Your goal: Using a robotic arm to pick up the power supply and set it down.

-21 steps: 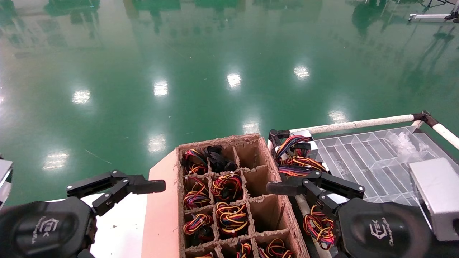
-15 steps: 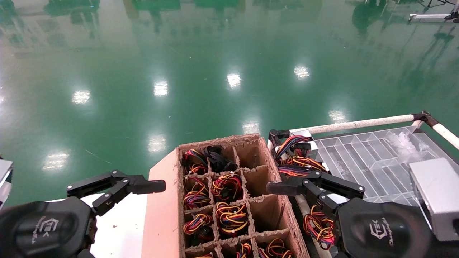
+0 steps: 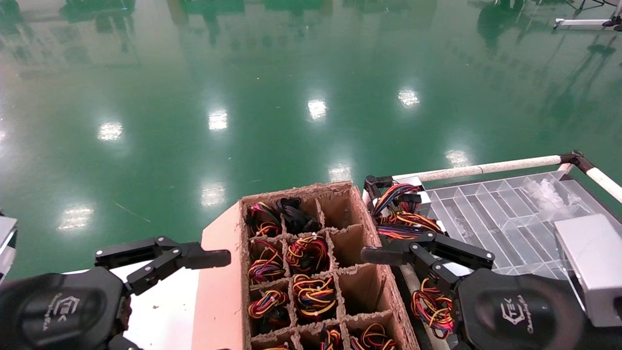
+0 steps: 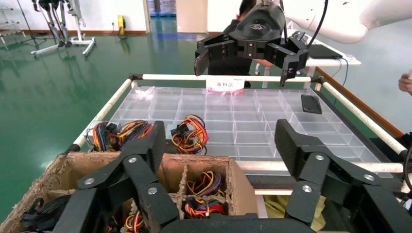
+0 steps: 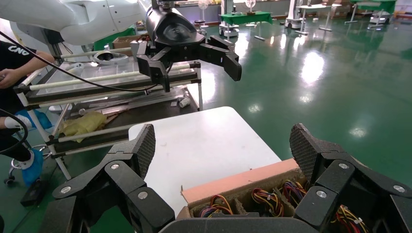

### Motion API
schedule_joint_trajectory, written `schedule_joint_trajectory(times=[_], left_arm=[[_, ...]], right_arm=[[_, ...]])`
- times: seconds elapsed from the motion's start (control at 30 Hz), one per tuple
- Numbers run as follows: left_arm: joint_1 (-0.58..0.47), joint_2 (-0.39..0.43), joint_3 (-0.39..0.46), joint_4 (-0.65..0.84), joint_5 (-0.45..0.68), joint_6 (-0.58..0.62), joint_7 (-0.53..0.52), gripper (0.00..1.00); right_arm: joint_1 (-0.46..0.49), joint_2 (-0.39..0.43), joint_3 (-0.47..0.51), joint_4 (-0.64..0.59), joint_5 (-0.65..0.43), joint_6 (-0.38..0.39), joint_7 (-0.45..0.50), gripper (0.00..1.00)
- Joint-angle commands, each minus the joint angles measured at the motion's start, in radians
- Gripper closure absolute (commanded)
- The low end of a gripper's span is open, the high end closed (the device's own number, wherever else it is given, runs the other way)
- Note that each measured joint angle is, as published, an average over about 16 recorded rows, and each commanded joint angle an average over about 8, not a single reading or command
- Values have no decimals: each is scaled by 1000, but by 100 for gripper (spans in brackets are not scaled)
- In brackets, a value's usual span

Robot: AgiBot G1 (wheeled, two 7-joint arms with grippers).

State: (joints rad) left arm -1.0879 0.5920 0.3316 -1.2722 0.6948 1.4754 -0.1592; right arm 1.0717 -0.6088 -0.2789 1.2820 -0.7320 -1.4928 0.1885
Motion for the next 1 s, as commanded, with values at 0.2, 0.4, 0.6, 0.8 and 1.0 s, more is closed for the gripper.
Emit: schedule_joint_trajectory(times=[0.2, 0.4, 0.6, 0.8, 1.0], left_arm=[[0, 0, 0, 0, 0, 0, 0, 100], [0, 0, 0, 0, 0, 0, 0, 100], [0, 0, 0, 0, 0, 0, 0, 100], [0, 0, 0, 0, 0, 0, 0, 99], [0, 0, 1, 0, 0, 0, 0, 95]], right_arm=[[-10, 13, -2, -5, -16, 10, 1, 0], [-34, 62, -22, 16, -115, 58, 11, 0], [-35, 89, -68, 51, -262, 108, 36, 1], [23, 64, -120, 62, -395, 112, 53, 51], [111, -1, -180, 64, -520, 95, 72, 99]])
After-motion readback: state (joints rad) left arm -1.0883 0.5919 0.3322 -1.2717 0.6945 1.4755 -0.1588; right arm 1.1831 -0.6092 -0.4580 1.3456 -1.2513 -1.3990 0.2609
